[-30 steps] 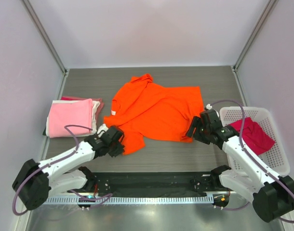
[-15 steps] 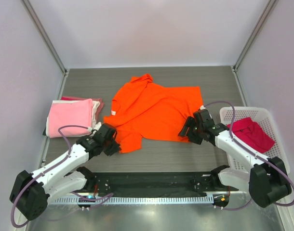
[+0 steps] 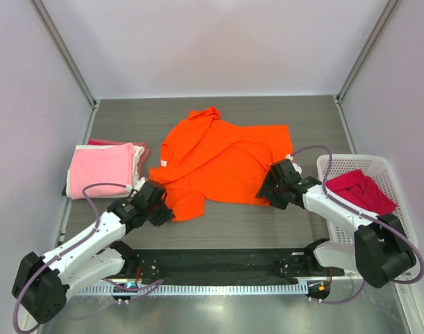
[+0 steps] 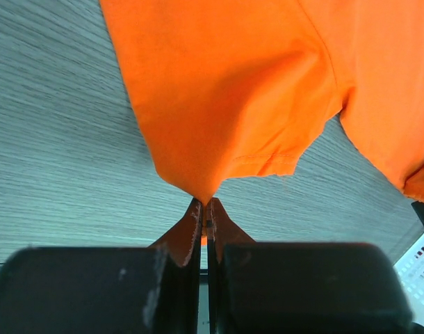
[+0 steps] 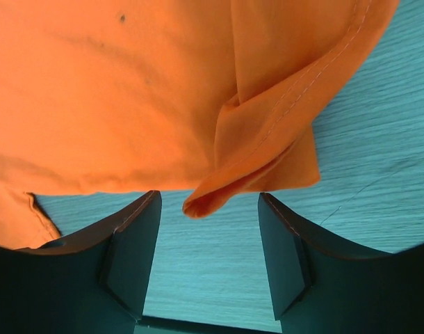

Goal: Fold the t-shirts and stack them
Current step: Flatten the tshirt out

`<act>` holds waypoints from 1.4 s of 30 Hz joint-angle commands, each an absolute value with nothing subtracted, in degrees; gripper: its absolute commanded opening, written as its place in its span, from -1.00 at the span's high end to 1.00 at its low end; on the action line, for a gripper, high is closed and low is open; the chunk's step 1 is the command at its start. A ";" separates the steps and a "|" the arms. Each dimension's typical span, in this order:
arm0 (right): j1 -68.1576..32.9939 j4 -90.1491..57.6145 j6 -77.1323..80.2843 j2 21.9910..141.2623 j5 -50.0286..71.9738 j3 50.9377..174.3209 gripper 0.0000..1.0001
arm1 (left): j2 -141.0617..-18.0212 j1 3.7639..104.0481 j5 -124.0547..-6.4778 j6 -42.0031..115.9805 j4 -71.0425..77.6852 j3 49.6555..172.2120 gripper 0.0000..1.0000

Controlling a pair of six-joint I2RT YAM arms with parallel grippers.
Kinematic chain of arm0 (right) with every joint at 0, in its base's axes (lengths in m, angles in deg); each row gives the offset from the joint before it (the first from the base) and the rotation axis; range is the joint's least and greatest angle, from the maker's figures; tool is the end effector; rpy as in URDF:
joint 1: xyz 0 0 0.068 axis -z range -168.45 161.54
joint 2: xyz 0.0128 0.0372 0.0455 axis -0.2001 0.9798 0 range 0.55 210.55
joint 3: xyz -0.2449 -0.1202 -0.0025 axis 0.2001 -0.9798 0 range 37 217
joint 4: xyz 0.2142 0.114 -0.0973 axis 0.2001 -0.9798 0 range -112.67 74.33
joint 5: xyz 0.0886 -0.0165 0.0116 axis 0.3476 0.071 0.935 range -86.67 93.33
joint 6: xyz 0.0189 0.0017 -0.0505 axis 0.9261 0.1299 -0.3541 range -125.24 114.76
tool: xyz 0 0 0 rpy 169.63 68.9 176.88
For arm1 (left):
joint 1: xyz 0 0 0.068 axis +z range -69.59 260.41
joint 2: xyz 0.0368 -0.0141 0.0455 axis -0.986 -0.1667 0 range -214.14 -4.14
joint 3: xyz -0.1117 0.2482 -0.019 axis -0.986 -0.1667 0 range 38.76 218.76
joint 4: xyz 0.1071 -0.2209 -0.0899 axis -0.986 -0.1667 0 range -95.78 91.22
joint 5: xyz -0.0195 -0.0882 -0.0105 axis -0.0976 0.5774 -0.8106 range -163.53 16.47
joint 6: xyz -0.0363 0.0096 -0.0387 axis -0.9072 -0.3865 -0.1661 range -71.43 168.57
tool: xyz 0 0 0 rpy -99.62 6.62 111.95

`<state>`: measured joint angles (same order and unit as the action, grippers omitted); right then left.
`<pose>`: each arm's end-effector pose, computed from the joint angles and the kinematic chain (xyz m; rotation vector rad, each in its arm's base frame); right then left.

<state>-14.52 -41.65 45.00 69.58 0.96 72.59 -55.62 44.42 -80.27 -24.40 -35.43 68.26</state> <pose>0.1971 0.0948 0.1808 0.5734 2.6054 0.4071 0.1338 -0.0920 0.1906 -0.8929 2.5299 -0.5213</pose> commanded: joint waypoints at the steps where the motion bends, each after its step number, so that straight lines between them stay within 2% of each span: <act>1: -15.35 -40.02 46.79 71.03 -3.61 75.58 -0.26 | -54.67 44.63 -79.15 -23.41 -32.98 67.07 1.00; 4: -16.05 -40.54 47.06 72.17 -5.28 76.63 -0.12 | -54.85 44.63 -78.54 -22.80 -32.19 66.71 0.99; 5: -16.14 -40.63 46.97 72.52 -5.63 76.72 0.02 | -55.02 44.63 -78.45 -22.71 -32.27 66.71 0.99; 10: -16.40 -41.86 46.97 72.26 -7.56 76.81 0.34 | -55.02 44.63 -78.98 -21.92 -32.09 66.54 1.00; 13: -16.40 -42.30 46.79 72.18 -7.83 76.55 0.64 | -55.20 44.63 -78.98 -21.48 -32.01 66.28 0.99; 14: -16.40 -42.48 46.79 72.00 -8.09 76.55 0.83 | -55.20 44.63 -78.98 -21.31 -32.01 66.27 0.99; 16: -16.40 -43.18 46.71 70.95 -8.79 76.63 0.98 | -55.11 44.72 -79.06 -21.04 -32.09 66.19 0.99; 23: -15.79 -51.79 43.02 66.56 -16.08 80.06 0.98 | -54.59 48.23 -80.29 -17.36 -35.08 69.61 0.99; 29: -11.75 -49.69 40.29 64.79 -20.31 84.44 0.98 | -58.88 56.04 -81.17 -10.94 -36.31 80.49 1.00; 33: -1.24 -45.91 34.24 69.70 -11.99 93.92 0.98 | -66.43 62.02 -77.68 -8.21 -36.40 95.40 1.00; 37: 6.17 -47.48 30.37 73.67 6.80 108.25 0.98 | -74.35 67.74 -71.53 -5.76 -40.52 113.43 0.99; 42: 6.80 -52.22 28.08 69.91 10.88 122.06 0.98 | -75.95 69.07 -74.57 -0.40 -50.18 136.97 0.99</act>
<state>6.97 -50.50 31.89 74.61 3.19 115.12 -79.07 68.68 -74.57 -5.43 -44.02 125.79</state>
